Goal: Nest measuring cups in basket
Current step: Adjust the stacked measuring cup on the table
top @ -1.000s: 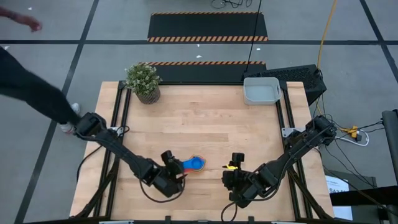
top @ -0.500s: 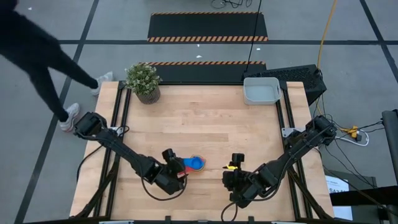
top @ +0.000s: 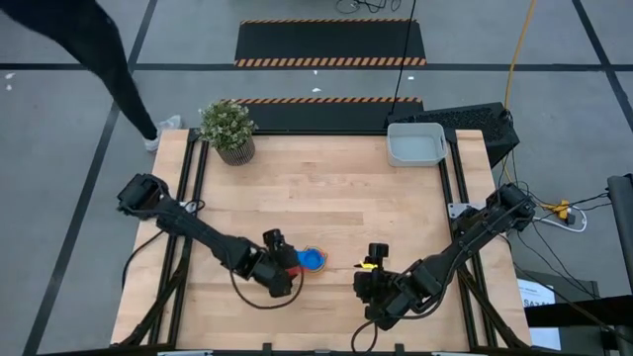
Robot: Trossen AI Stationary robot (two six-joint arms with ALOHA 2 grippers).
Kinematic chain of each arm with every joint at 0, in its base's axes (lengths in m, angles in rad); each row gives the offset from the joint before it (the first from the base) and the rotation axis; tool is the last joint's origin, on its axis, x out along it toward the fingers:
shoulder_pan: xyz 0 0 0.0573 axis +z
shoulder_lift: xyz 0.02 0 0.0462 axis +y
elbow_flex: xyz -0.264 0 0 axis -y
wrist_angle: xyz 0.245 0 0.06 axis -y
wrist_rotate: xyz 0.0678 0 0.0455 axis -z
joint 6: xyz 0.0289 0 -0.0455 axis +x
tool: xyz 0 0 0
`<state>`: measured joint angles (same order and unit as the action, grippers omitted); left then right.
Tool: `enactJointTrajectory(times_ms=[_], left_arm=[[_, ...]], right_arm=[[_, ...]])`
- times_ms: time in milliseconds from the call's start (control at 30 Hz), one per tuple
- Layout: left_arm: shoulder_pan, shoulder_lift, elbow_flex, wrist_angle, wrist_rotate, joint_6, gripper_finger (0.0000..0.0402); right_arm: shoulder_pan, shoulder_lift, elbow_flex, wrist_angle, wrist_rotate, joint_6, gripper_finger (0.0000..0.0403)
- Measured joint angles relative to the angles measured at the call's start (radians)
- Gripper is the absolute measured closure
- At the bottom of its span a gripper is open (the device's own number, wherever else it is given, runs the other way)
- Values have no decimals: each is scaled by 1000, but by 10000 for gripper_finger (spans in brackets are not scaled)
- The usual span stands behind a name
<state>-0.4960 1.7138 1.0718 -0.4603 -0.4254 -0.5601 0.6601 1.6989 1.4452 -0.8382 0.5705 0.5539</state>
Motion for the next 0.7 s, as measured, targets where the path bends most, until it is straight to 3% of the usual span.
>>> enactJointTrajectory(times_ms=[267,700], left_arm=[[77,0,0,55,134,34,18],[67,0,0,57,192,4,18]], right_arm=[[0,0,0,0,0,2,193],[0,0,0,-4,0,-16,193]])
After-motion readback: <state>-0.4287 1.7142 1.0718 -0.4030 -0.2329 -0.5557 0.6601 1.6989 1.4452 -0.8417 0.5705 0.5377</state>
